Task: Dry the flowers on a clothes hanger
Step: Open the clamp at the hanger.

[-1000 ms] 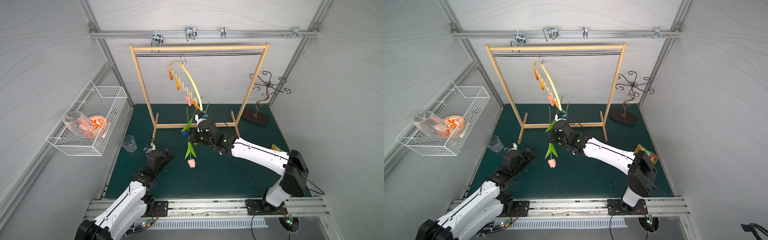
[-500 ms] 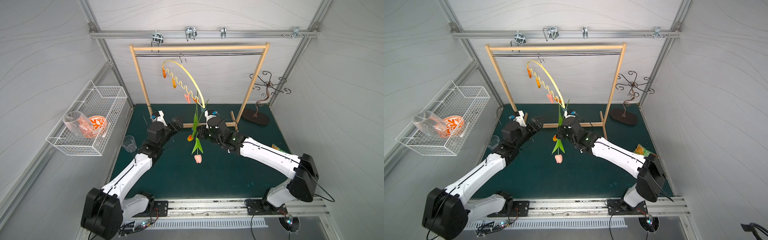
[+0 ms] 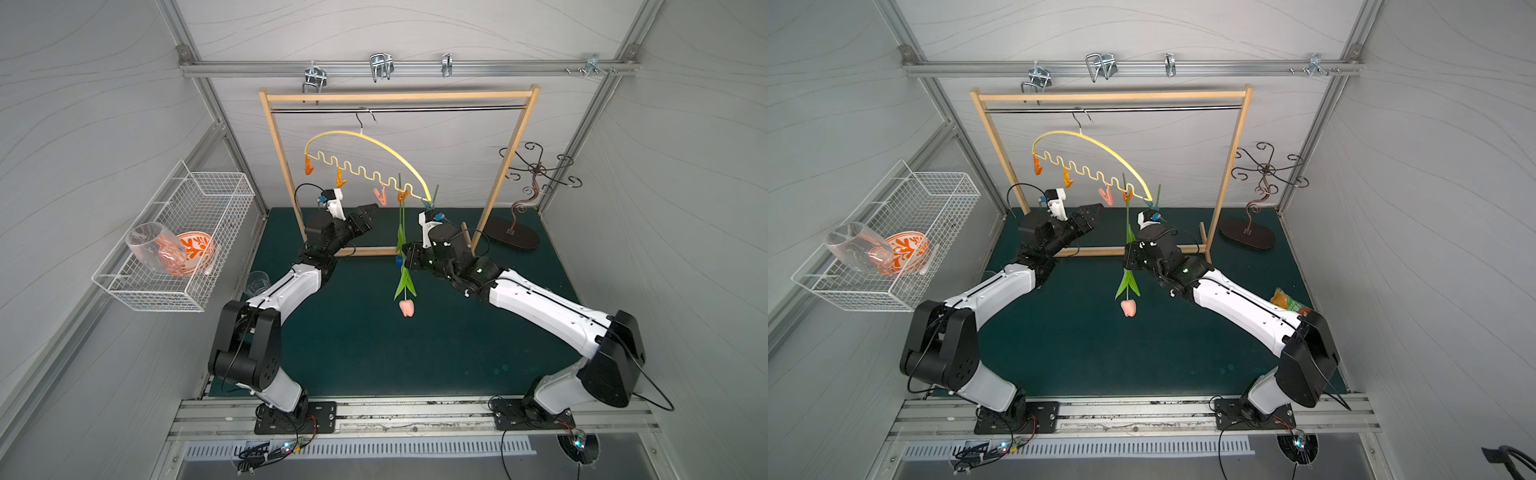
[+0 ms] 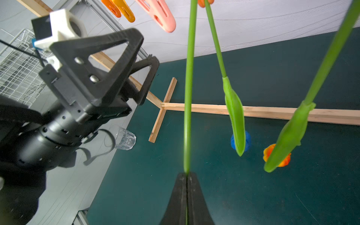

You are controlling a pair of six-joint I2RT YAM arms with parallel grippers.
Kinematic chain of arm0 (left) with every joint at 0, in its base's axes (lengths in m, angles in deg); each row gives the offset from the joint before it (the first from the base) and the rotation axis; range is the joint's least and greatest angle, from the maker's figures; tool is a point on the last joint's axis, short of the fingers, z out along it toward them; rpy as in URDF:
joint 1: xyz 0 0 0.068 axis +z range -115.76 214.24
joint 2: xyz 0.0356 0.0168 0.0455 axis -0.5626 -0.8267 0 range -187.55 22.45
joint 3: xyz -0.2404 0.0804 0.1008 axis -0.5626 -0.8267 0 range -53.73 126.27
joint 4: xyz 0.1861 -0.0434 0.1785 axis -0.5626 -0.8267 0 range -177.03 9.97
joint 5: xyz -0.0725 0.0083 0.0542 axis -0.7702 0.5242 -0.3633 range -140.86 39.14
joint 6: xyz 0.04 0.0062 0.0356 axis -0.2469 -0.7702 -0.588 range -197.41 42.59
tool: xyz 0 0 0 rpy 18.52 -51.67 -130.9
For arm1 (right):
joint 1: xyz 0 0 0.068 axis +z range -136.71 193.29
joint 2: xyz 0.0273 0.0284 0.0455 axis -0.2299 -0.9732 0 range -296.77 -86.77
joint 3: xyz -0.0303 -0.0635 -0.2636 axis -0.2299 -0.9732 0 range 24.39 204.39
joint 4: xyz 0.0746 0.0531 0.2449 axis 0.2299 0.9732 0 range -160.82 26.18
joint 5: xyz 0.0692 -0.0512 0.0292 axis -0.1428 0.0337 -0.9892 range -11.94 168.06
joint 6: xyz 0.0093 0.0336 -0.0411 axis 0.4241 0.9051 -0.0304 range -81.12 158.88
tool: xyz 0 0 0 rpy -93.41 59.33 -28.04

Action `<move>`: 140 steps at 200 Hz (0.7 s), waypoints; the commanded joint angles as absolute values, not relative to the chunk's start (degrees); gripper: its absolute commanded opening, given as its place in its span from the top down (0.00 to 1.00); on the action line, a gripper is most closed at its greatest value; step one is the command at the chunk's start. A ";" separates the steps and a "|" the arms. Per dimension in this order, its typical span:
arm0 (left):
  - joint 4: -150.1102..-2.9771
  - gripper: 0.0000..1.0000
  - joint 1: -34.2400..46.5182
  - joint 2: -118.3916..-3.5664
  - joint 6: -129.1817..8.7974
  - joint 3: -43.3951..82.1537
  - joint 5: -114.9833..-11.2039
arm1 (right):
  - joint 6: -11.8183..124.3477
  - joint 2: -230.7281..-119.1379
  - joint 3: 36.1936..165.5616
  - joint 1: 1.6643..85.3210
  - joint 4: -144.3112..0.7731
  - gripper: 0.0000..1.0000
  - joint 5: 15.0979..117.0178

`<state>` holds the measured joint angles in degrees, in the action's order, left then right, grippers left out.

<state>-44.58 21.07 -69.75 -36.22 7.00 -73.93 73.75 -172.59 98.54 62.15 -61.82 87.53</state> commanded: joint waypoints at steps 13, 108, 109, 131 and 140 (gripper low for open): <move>-32.90 0.29 20.67 -70.97 -44.56 9.91 -72.65 | 71.54 -172.00 100.79 60.41 -61.03 1.00 84.46; -37.61 0.30 16.40 -68.93 -59.76 11.82 -63.13 | 72.84 -174.57 101.40 60.10 -61.50 1.00 81.15; -37.68 0.30 16.40 -68.90 -59.80 11.87 -63.15 | 72.95 -174.55 101.32 60.06 -61.57 1.00 81.14; -38.53 0.32 16.40 -69.38 -60.49 13.31 -63.36 | 73.25 -174.92 100.95 60.19 -61.85 1.00 80.78; -38.76 0.33 16.47 -69.50 -60.61 13.55 -63.05 | 73.25 -175.03 100.86 60.15 -61.85 1.00 80.63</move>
